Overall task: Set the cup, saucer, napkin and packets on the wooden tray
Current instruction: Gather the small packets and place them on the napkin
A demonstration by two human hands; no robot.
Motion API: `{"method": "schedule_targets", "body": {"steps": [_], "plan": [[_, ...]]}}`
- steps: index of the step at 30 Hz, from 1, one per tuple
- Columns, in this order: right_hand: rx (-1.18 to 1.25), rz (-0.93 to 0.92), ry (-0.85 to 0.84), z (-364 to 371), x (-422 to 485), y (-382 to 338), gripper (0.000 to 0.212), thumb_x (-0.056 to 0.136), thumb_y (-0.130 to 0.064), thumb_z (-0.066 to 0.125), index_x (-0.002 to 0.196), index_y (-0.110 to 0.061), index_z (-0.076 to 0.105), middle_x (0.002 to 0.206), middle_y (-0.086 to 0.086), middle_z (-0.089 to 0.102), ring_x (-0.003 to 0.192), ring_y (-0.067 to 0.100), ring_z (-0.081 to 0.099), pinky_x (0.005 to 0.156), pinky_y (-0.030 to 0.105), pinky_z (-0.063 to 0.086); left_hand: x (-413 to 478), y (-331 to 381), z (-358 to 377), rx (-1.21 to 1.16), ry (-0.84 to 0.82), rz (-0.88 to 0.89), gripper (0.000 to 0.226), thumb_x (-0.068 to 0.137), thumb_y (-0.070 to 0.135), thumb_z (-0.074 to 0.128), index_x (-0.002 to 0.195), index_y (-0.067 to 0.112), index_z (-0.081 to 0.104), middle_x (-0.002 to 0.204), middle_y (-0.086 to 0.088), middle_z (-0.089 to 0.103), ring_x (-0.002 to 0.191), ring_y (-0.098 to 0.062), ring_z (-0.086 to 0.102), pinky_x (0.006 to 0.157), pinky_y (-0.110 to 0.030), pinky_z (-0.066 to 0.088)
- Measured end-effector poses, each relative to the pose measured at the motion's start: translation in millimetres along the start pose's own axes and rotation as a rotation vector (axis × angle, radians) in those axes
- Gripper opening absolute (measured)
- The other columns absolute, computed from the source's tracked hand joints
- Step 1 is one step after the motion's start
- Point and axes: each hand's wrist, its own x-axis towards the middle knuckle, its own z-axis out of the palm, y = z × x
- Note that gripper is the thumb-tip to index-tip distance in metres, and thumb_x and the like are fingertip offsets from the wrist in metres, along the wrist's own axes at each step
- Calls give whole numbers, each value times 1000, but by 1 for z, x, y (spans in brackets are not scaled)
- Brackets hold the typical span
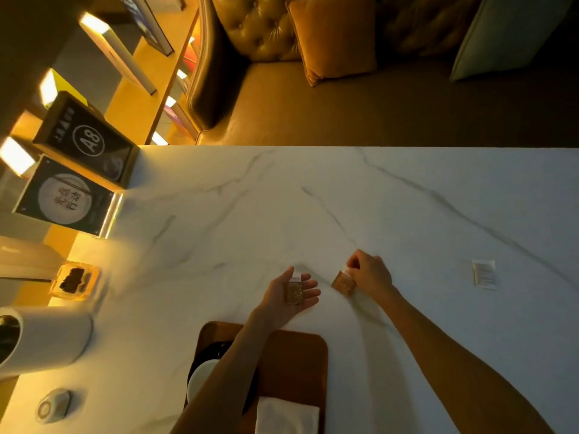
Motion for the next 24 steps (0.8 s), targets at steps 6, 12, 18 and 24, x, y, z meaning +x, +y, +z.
{"method": "schedule_targets", "body": {"steps": [6, 12, 18, 24], "plan": [[455, -54, -189, -30, -25, 31, 9, 87, -12, 66, 94, -18, 63, 92, 2, 66, 85, 17, 67, 66, 22, 58, 22, -23, 42, 301, 63, -43, 44, 97, 40, 47, 116, 1, 53, 93, -15, 63, 86, -28, 62, 86, -42, 50], [498, -140, -206, -78, -38, 72, 12, 86, -13, 68, 92, -24, 68, 88, -4, 71, 80, 13, 70, 68, 23, 59, 42, -52, 106, 423, -260, -144, 59, 96, 52, 44, 119, 0, 59, 106, -17, 66, 101, -28, 62, 105, -48, 42], [510, -115, -97, -112, -44, 119, 14, 87, -11, 64, 90, -21, 73, 84, -1, 74, 72, 12, 70, 69, 26, 57, 64, -95, 168, 626, -236, -36, 28, 97, 18, 55, 114, -4, 63, 101, -20, 71, 83, -27, 71, 80, -41, 61], [202, 377, 492, -138, -30, 184, 25, 93, -25, 55, 106, -5, 63, 104, 17, 66, 97, 34, 62, 80, 41, 52, 76, -108, 187, 284, -141, -10, 18, 100, 11, 44, 109, 1, 56, 90, -13, 64, 73, -22, 62, 74, -36, 57]]}}
